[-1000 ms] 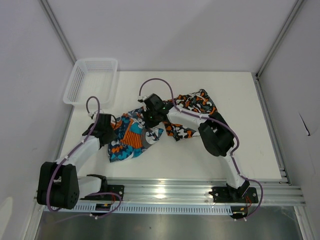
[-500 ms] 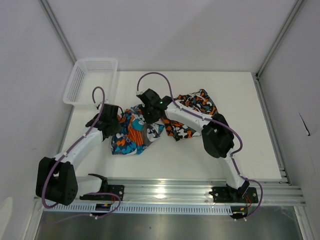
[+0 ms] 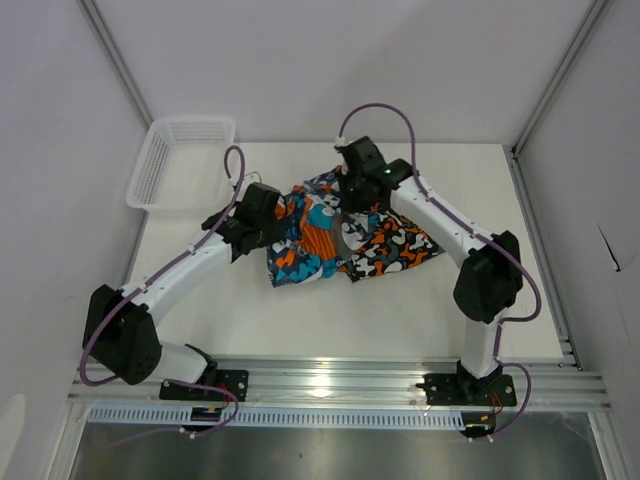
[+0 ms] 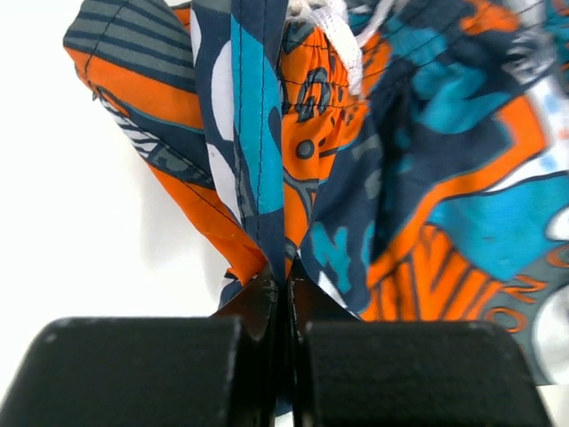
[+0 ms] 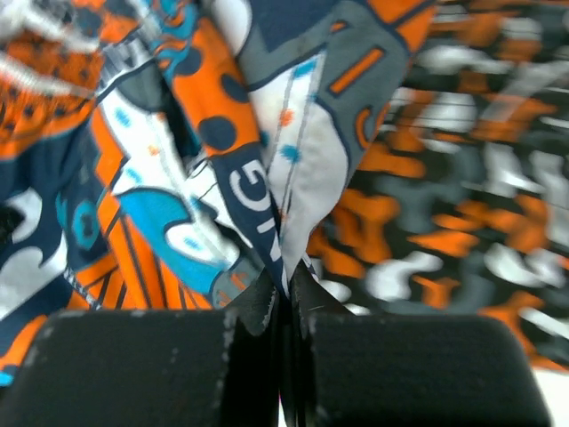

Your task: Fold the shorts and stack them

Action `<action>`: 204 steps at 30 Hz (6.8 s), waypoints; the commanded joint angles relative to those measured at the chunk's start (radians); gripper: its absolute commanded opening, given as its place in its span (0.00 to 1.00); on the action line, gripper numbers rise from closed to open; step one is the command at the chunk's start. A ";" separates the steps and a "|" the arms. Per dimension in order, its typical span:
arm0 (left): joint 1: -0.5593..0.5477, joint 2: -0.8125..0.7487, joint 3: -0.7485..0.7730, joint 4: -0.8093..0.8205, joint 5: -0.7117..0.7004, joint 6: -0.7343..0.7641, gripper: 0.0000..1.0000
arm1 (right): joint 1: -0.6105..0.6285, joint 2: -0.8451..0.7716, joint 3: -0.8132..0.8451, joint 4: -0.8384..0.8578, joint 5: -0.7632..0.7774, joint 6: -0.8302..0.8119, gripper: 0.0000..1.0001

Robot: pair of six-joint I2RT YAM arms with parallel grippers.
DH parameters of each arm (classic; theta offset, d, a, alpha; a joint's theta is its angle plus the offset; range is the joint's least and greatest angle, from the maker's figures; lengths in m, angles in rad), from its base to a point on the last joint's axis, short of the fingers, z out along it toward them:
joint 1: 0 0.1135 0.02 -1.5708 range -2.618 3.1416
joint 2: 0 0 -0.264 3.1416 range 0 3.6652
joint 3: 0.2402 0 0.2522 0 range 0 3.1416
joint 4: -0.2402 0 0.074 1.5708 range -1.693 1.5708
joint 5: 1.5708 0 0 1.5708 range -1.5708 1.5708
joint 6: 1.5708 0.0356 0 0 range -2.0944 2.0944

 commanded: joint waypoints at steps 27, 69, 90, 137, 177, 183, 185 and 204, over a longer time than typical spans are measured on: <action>-0.284 0.679 0.532 0.090 -0.024 -0.226 0.00 | -0.458 -0.105 -0.349 0.170 -0.034 -0.025 0.00; -0.264 0.294 0.170 0.355 0.039 -0.036 0.98 | -0.598 -0.379 -0.590 0.669 -0.523 0.230 0.65; -0.236 0.703 0.346 0.651 0.300 -0.070 0.85 | -0.605 0.205 -0.742 1.619 -0.902 0.822 0.10; -0.336 0.542 -0.026 1.107 0.518 -0.024 0.85 | -0.639 0.084 -0.799 1.495 -0.939 0.810 0.40; -0.121 0.376 0.078 0.812 0.555 0.044 0.93 | -0.556 0.119 -0.590 1.329 -0.856 0.747 0.47; -0.119 0.473 0.161 0.815 0.585 0.028 0.91 | -0.561 0.222 -0.501 1.320 -0.825 0.768 0.44; -0.119 0.467 0.153 0.818 0.579 0.030 0.90 | -0.573 0.263 -0.483 1.321 -0.812 0.777 0.43; -0.119 0.020 0.060 0.430 0.230 0.209 0.98 | -0.588 0.103 -0.302 1.070 -0.815 0.583 0.82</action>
